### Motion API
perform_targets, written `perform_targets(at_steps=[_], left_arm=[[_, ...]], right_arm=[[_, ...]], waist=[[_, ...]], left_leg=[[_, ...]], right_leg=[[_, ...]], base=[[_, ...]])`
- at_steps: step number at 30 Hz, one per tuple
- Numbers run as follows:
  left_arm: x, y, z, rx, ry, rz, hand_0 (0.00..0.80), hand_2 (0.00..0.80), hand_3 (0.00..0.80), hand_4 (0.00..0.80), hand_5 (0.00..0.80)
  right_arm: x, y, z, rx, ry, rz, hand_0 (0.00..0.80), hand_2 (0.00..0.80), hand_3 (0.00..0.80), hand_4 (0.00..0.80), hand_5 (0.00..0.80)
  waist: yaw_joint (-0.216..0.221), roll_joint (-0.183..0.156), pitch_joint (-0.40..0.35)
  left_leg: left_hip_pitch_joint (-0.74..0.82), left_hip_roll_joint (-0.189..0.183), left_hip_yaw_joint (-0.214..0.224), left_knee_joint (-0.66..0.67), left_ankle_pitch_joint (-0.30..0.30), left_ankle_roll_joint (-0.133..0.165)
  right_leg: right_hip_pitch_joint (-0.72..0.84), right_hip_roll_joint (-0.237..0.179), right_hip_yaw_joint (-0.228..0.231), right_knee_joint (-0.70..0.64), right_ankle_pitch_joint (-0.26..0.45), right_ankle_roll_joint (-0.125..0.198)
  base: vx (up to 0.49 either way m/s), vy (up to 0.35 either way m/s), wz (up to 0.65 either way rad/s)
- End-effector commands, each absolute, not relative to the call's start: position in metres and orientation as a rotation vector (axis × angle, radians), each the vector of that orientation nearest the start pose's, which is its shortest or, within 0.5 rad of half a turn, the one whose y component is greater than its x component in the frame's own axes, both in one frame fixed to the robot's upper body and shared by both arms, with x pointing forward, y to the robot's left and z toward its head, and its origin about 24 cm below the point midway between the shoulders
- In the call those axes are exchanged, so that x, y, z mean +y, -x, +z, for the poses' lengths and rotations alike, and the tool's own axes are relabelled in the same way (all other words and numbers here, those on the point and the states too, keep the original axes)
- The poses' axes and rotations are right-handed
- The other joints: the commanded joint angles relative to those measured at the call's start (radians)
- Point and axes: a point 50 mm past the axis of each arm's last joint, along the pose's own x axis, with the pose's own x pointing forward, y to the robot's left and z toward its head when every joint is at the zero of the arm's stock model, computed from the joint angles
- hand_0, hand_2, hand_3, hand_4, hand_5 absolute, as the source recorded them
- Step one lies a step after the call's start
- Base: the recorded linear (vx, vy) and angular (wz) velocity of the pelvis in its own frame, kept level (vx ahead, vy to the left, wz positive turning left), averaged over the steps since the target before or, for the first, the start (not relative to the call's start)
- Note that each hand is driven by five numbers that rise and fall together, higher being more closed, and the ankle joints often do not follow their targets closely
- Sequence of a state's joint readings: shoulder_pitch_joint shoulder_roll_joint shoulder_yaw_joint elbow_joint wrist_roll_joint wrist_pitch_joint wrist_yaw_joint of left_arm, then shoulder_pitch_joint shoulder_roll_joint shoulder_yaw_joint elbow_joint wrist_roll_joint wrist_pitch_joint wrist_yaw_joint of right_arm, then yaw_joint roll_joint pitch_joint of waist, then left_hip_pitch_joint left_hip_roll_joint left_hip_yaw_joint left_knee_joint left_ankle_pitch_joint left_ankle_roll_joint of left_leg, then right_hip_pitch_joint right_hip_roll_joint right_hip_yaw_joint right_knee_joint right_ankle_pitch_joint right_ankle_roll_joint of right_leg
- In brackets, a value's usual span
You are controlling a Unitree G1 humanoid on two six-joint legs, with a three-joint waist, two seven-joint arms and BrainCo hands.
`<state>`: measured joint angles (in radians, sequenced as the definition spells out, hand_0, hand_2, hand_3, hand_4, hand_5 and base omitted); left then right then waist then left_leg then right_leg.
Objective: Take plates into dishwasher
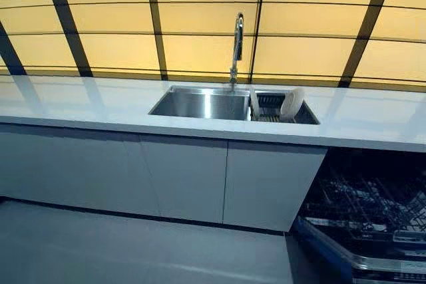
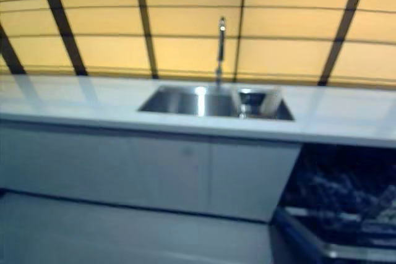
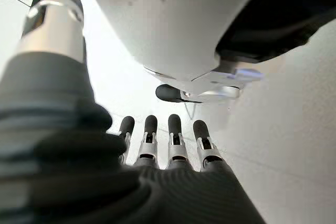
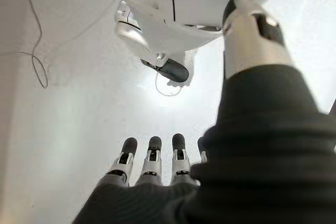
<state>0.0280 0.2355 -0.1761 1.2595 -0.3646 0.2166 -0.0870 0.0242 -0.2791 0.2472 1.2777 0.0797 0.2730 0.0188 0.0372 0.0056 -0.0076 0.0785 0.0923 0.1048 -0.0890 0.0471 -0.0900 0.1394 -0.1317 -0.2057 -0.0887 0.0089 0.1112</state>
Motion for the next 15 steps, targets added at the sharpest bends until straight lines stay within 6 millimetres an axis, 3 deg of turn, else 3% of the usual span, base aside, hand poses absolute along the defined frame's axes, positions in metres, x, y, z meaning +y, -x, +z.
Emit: perform_targets(at_steps=[1, 15], left_arm=[[0.2241, -0.0726, -0.1685, 1.445, 0.046, 0.159, 0.0, 0.0, 0.0, 0.0, 0.0], [0.2225, -0.0723, -0.1687, 1.441, 0.09, 0.153, 0.0, 0.0, 0.0, 0.0, 0.0]], right_arm=[[-0.2318, -0.0514, -0.1696, 1.598, 0.293, 0.018, 0.0, 0.0, 0.0, 0.0, 0.0], [-0.2335, -0.0556, -0.1686, 1.594, 0.312, 0.052, 0.0, 0.0, 0.0, 0.0, 0.0]], waist=[[-0.011, -0.012, 0.013], [0.001, -0.018, 0.019]], left_leg=[[0.029, 0.001, 0.009, 0.002, -0.055, 0.0], [0.028, -0.001, 0.006, 0.002, -0.054, 0.002]], right_leg=[[0.005, -0.025, -0.01, 0.001, 0.017, 0.044], [0.006, -0.026, -0.025, 0.001, 0.021, 0.043]], base=[[0.0, 0.0, 0.0], [-0.002, 0.002, 0.01]])
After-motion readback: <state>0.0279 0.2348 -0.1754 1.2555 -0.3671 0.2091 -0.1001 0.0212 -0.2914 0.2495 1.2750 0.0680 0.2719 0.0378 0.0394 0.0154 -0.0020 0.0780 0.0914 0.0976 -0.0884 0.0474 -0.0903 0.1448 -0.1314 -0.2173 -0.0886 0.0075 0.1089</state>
